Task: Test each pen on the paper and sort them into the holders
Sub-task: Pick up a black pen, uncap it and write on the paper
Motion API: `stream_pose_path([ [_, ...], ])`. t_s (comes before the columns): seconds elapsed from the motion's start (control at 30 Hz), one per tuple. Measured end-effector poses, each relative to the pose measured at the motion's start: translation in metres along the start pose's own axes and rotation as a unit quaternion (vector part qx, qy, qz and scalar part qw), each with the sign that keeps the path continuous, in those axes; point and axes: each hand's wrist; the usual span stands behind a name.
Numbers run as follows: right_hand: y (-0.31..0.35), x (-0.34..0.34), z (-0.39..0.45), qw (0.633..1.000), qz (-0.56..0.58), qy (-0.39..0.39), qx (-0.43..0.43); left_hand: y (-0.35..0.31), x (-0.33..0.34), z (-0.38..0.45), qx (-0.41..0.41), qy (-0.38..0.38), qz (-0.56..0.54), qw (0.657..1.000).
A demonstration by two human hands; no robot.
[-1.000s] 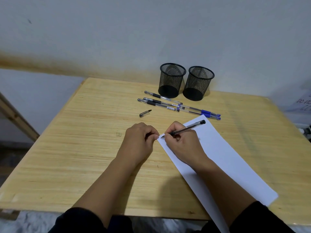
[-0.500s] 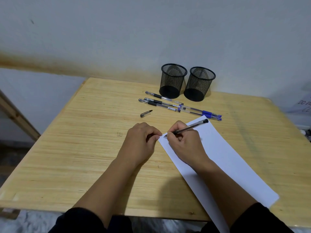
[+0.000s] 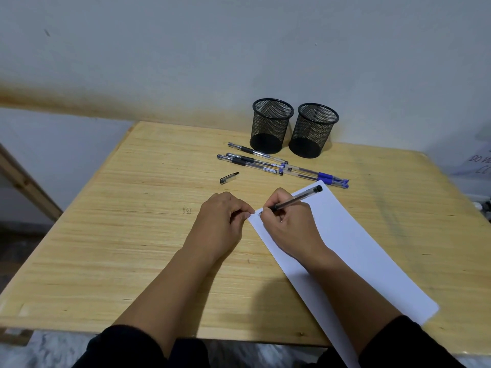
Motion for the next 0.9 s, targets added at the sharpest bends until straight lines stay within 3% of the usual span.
stream_pose_path([
  [0.77, 0.0006, 0.0015, 0.0006, 1.000, -0.007, -0.024, -0.004, 0.0007, 0.0014, -0.0004, -0.010, -0.002, -0.005, 1.000],
  [0.9, -0.0006, -0.0007, 0.0032, 0.997, 0.041, -0.054, 0.034, -0.0008, 0.0012, 0.0000, -0.018, 0.005, 0.001, 1.000],
])
Point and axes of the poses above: each hand's wrist, its own z-axis towards the middle knuckle, its own x-axis out of the palm, y = z × x, and after that the axes turned 4 degrees about -z, right-handed
